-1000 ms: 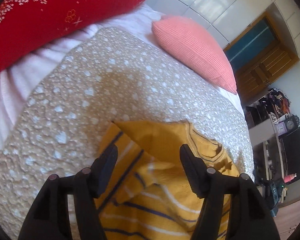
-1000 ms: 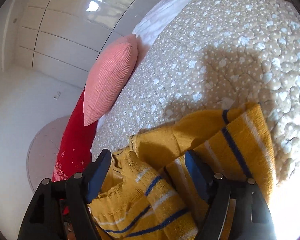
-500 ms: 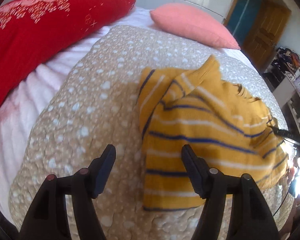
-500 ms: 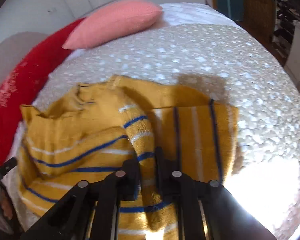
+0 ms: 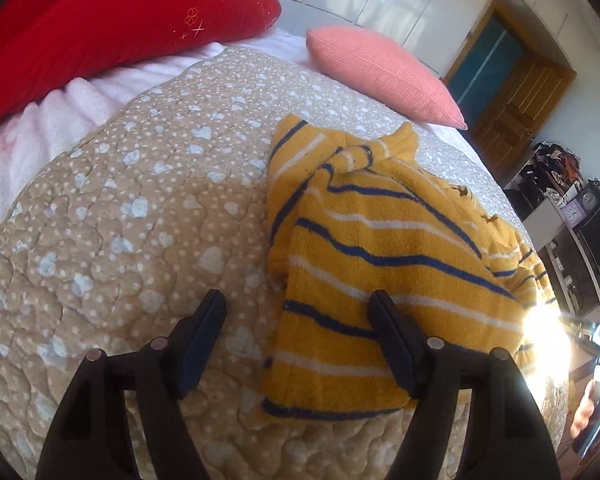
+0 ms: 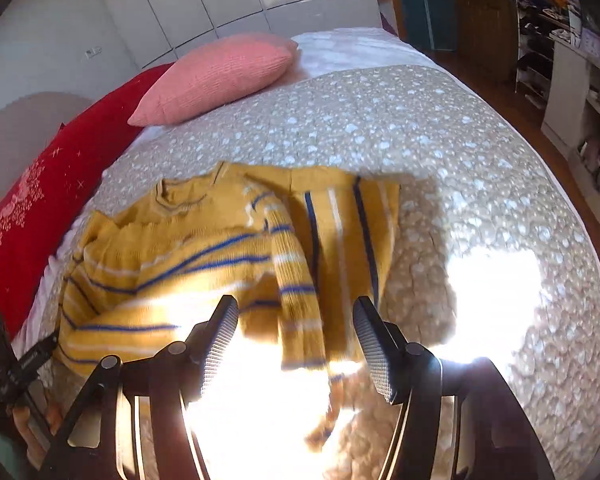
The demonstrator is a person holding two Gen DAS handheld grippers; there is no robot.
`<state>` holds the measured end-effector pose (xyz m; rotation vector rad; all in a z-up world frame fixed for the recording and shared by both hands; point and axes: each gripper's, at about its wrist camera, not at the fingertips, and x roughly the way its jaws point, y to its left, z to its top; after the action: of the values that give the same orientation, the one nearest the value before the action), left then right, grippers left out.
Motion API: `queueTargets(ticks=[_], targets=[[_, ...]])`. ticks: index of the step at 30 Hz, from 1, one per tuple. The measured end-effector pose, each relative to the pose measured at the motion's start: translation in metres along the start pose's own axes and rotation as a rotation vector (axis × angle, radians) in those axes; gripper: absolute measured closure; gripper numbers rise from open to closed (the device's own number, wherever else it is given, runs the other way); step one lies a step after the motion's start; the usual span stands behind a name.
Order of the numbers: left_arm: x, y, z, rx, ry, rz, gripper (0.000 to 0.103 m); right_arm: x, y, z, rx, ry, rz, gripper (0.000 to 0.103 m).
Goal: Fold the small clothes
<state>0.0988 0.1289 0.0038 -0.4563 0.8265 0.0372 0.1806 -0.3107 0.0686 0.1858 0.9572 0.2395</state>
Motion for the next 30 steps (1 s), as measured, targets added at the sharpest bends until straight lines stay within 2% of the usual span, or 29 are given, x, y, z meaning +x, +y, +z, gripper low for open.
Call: queueTargets(ticks=[3,5,6,7,8,9,10,13,15,16,17,19,21,22,26,28,30], targets=[[0.002,0.000,0.001,0.009,0.006,-0.012,0.024,-0.004,-0.001,-0.029,0.012,-0.002,-0.006,0.040],[0.003,-0.001,0.000,0.019,0.004,-0.007,0.024,-0.001,-0.008,-0.045,0.038,-0.012,0.025,0.040],[0.003,-0.002,0.000,0.026,0.003,-0.004,0.024,0.004,-0.011,-0.049,0.047,-0.008,0.047,0.049],[0.002,-0.002,0.000,0.030,0.001,-0.002,0.024,0.009,-0.012,-0.053,0.059,0.010,0.083,0.066],[0.002,-0.002,0.000,0.029,0.000,-0.001,0.027,0.014,-0.013,-0.054,0.078,0.042,0.138,0.090],[0.001,-0.001,0.000,0.022,-0.005,0.001,0.032,0.013,-0.014,-0.054,0.100,0.048,0.158,0.091],[-0.002,0.000,0.000,0.011,-0.009,0.002,0.034,0.007,-0.017,-0.052,0.106,0.023,0.142,0.094],[-0.009,0.007,0.001,-0.016,-0.013,-0.024,0.034,-0.009,-0.035,-0.040,0.099,-0.007,-0.002,0.094],[-0.016,0.009,0.002,-0.020,-0.023,-0.035,0.034,-0.009,-0.043,-0.038,0.092,0.022,-0.086,0.089],[-0.022,0.011,0.003,-0.021,-0.040,-0.039,0.034,-0.013,-0.044,-0.037,0.088,0.018,-0.148,0.085],[-0.026,0.011,0.003,-0.021,-0.051,-0.039,0.034,-0.022,-0.043,-0.036,0.086,-0.013,-0.173,0.080],[-0.037,0.013,0.006,-0.016,-0.088,-0.030,0.034,-0.048,-0.041,-0.031,0.115,-0.113,-0.152,0.069],[-0.044,0.015,0.009,-0.012,-0.119,0.002,0.034,-0.060,-0.026,-0.022,0.108,-0.188,-0.100,0.066],[-0.047,0.016,0.011,-0.011,-0.134,0.025,0.034,-0.057,-0.010,-0.013,0.081,-0.188,-0.065,0.066],[-0.054,0.028,0.015,-0.032,-0.156,0.079,0.034,-0.003,0.033,0.017,0.029,-0.070,0.060,0.066],[-0.058,0.039,0.017,-0.058,-0.173,0.099,0.034,0.034,0.037,0.031,0.057,-0.015,0.044,0.065],[-0.064,0.050,0.019,-0.090,-0.188,0.117,0.033,0.071,0.030,0.041,0.076,0.047,-0.020,0.048]])
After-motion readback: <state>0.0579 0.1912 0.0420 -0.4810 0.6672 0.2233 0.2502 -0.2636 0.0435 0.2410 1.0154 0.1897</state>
